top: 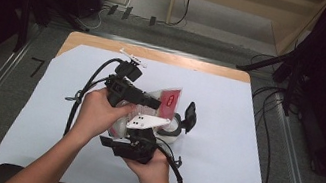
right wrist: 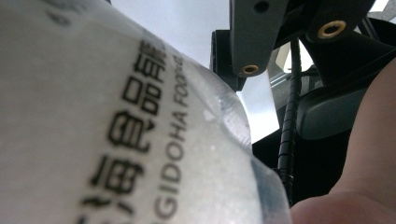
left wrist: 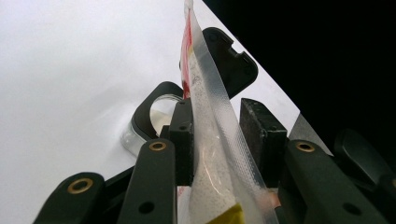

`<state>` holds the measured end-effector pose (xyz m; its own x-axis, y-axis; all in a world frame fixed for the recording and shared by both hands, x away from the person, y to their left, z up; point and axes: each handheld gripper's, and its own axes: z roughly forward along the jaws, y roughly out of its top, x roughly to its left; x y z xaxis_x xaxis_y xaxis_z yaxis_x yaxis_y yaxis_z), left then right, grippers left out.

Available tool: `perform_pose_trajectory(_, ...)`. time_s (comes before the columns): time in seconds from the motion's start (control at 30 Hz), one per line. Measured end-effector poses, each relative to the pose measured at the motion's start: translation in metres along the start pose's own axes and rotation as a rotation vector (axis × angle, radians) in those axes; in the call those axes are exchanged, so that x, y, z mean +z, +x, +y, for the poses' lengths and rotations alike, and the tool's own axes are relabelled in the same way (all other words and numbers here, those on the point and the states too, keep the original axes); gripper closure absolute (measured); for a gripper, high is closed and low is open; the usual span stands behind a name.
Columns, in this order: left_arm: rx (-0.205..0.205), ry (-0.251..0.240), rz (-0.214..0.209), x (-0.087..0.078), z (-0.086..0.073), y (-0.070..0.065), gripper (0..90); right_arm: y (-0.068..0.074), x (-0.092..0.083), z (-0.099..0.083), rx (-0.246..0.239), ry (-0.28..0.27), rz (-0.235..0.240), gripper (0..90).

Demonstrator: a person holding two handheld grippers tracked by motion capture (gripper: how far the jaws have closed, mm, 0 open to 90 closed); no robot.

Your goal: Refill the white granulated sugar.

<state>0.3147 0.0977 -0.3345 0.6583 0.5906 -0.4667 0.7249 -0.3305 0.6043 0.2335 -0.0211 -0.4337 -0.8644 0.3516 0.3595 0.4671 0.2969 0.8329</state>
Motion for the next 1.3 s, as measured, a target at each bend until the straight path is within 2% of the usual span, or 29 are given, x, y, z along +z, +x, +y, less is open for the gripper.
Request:
perform_pose_trajectory(0.7,0.003,-0.004,-0.001,-0.0008,-0.0001,-0.0015,67.1,0.0003,0.0001,0.0001,-0.006,-0.002,-0.001,62.7)
perform_pose_trajectory(1.3,0.018,-0.001,0.017,-0.0016,0.0004,-0.0042,67.1,0.0007,-0.0001,0.0007,0.000,-0.001,0.007,62.9)
